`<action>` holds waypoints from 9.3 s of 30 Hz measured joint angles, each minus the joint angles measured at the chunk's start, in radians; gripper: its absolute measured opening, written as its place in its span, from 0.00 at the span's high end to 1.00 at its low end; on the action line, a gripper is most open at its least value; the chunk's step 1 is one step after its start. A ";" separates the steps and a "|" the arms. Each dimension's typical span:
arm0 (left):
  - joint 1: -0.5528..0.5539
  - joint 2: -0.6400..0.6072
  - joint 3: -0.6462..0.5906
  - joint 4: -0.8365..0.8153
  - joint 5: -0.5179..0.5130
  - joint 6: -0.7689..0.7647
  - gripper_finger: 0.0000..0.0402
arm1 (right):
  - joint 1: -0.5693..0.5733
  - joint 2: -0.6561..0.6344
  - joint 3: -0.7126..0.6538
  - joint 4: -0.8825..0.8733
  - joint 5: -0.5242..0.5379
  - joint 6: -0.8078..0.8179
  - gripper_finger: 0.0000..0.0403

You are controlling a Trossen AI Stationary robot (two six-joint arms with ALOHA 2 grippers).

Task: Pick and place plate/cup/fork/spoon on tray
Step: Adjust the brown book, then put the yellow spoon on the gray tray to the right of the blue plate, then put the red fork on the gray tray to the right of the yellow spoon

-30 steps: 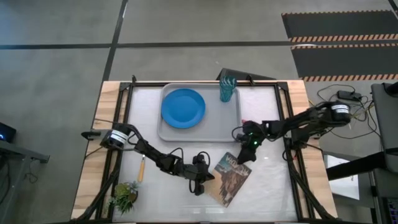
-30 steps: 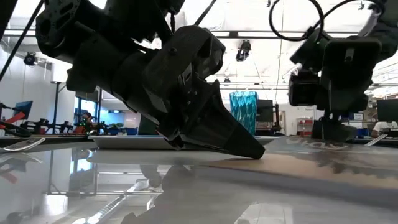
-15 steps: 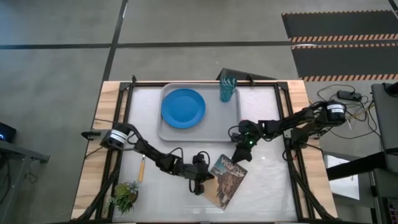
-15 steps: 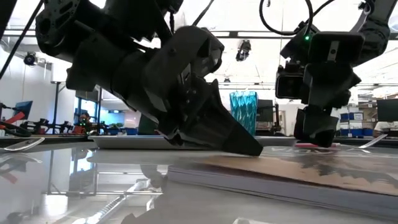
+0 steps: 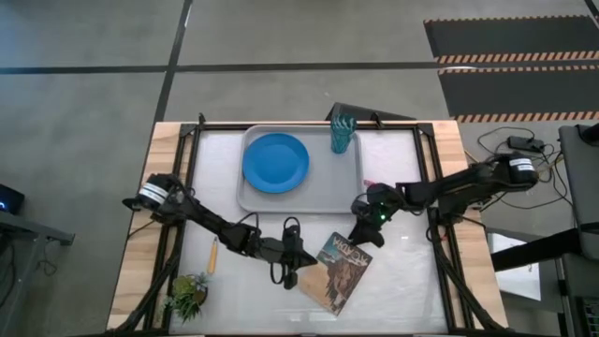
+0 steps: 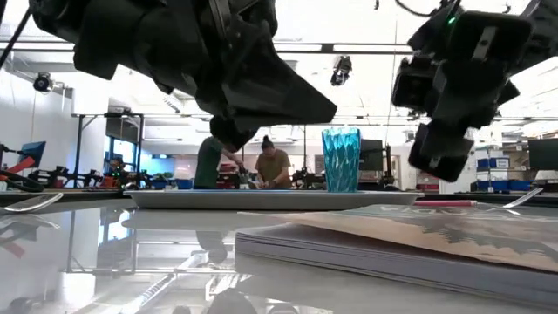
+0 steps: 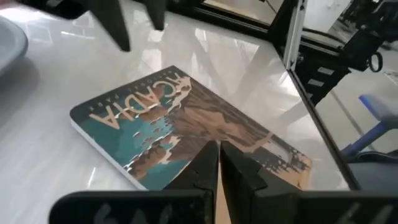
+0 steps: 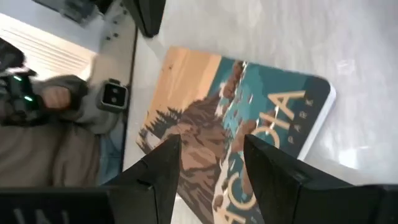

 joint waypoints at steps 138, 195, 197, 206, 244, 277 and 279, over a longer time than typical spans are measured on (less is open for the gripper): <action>-0.037 -0.477 -0.128 -1.542 0.069 -1.081 1.00 | 0.328 0.236 0.452 -0.806 0.623 -0.465 0.97; -0.033 -0.479 -0.043 -1.469 0.116 -1.138 0.95 | 0.339 -0.443 0.214 -0.494 0.741 -0.665 0.97; -0.025 -0.479 0.014 -1.468 0.061 -1.109 0.95 | 0.339 -0.462 0.214 -0.494 0.741 -0.653 0.97; 0.084 -0.438 0.230 -1.370 -0.161 -0.855 0.95 | 0.362 -0.550 0.212 -0.492 0.736 -0.626 0.97; 0.608 0.079 0.456 -0.736 -0.071 -0.465 0.93 | 0.588 -0.748 0.156 -0.498 0.743 -0.654 0.97; 0.582 0.092 0.445 -0.726 -0.036 -0.354 0.76 | 0.588 -0.746 0.156 -0.522 0.746 -0.612 0.97; 0.560 0.063 0.444 -0.713 -0.034 -0.288 0.76 | 0.588 -0.745 0.156 -0.523 0.767 -0.598 0.97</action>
